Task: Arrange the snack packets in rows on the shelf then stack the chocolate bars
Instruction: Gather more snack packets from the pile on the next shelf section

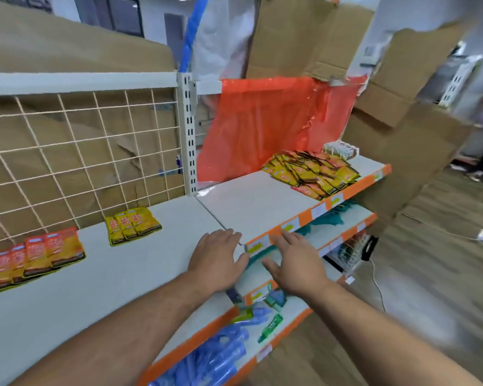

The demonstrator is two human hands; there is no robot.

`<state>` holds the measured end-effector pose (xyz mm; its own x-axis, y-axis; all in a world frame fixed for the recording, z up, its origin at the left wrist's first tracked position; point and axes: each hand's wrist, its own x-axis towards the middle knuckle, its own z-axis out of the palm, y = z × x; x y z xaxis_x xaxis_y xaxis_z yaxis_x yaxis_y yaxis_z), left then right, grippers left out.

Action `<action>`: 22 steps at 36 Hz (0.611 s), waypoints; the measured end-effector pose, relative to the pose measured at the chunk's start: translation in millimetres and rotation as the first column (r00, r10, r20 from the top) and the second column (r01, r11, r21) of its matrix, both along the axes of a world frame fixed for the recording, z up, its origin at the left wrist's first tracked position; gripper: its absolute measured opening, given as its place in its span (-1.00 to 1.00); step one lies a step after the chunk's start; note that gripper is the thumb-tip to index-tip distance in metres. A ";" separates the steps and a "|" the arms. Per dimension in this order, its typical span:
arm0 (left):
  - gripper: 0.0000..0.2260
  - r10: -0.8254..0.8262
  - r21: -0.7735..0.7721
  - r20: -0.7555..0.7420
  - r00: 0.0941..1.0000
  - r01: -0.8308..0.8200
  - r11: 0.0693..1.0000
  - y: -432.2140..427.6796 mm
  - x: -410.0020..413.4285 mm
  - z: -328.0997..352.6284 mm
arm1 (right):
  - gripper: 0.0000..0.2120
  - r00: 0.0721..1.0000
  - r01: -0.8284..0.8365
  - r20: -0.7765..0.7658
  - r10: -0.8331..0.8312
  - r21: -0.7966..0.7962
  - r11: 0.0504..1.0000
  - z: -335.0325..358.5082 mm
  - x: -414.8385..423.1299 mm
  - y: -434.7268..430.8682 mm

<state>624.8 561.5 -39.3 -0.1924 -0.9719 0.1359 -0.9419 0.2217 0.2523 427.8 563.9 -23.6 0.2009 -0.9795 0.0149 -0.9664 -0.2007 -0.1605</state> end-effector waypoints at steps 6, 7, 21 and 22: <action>-0.14 -0.093 -0.011 0.026 0.995 0.093 0.996 -77.2 -47.2 -8.4 | -0.33 0.996 0.082 -0.030 -0.081 0.007 0.997 1.5 -43.8 -58.3; -0.14 -0.105 -0.006 0.032 0.994 0.106 0.994 -90.2 -53.6 -8.8 | -0.33 0.995 0.096 -0.027 -0.095 0.009 0.995 2.1 -50.5 -69.4; -0.42 -0.186 -0.016 0.068 0.980 0.188 0.982 -253.0 -119.0 1.6 | -0.36 0.972 0.236 -0.010 -0.236 -0.021 0.972 11.9 -109.1 -211.7; -0.40 -0.187 -0.008 0.066 0.980 0.188 0.982 -261.0 -122.8 2.0 | -0.36 0.972 0.235 -0.008 -0.235 -0.020 0.972 12.3 -113.1 -218.7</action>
